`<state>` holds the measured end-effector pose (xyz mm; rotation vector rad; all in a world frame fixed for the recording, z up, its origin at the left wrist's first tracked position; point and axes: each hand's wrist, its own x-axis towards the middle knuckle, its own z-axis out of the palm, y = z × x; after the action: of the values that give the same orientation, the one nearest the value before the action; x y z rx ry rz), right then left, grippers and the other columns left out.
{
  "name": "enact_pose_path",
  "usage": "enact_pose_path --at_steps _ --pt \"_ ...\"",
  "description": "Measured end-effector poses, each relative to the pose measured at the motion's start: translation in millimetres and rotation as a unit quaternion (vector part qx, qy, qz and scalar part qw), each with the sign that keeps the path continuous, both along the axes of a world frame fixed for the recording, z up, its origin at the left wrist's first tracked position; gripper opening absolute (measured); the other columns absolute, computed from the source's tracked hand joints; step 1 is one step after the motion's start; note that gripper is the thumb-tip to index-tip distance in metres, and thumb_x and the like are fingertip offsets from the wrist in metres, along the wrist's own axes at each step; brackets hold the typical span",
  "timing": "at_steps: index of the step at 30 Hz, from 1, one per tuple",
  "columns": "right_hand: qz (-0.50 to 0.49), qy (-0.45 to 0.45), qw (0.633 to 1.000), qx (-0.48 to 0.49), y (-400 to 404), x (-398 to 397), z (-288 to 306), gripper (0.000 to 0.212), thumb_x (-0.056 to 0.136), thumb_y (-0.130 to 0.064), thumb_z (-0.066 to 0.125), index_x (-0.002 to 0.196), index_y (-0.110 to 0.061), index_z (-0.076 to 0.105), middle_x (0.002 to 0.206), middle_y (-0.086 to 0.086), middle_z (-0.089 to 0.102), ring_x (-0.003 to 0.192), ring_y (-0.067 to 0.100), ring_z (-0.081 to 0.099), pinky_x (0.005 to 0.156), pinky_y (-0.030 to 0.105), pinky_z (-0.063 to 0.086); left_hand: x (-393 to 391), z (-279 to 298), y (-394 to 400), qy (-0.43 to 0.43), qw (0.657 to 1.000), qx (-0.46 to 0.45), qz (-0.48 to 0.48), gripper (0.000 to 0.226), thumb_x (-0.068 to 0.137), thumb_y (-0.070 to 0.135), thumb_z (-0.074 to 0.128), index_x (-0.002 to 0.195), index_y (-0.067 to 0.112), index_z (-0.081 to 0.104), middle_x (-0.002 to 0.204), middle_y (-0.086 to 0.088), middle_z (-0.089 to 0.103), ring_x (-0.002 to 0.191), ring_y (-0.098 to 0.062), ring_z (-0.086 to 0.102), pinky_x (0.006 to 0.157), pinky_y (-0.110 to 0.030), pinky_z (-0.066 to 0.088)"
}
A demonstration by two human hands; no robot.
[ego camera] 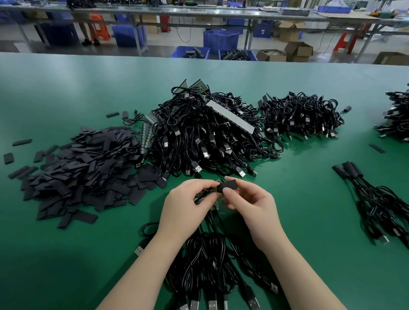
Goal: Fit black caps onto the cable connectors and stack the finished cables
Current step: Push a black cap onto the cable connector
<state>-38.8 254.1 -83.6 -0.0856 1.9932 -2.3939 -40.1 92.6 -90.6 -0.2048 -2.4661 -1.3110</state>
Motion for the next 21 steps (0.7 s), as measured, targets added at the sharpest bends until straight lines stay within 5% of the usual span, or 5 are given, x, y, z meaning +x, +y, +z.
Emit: enact_pose_path --at_steps 9,14,21 --pt "-0.031 0.045 0.997 0.051 1.4 -0.9 1.4 0.030 0.080 0.000 0.078 0.075 -0.030 0.079 0.085 -0.005 0.077 0.079 0.005 0.072 0.070 0.014 0.052 -0.8 -0.9 -0.2 0.006 1.000 -0.006 -0.018 0.018 0.083 0.024 0.074 0.095 0.038 0.073 0.095 0.030 0.064 0.096 0.007 0.060 0.081 -0.006 0.043" --pt "-0.058 0.043 0.995 0.067 3.3 -2.7 -1.1 0.024 0.080 -0.006 0.080 0.069 -0.028 0.076 0.077 -0.004 0.076 0.071 0.005 0.069 0.067 0.013 0.051 1.2 3.6 1.2 -0.015 0.999 -0.004 -0.032 0.013 0.078 0.047 0.066 0.090 0.050 0.066 0.100 0.032 0.061 0.095 0.007 0.059 0.080 -0.008 0.044" --pt "-0.085 0.007 0.995 0.056 5.8 -6.3 -6.1 0.006 0.082 -0.014 0.078 0.081 -0.012 0.073 0.080 0.002 0.075 0.074 0.012 0.068 0.076 0.028 0.057 1.0 -1.3 0.8 -0.045 0.999 -0.002 -0.021 0.044 0.077 0.018 0.077 0.100 0.052 0.060 0.095 0.026 0.065 0.089 0.003 0.061 0.078 -0.009 0.047"
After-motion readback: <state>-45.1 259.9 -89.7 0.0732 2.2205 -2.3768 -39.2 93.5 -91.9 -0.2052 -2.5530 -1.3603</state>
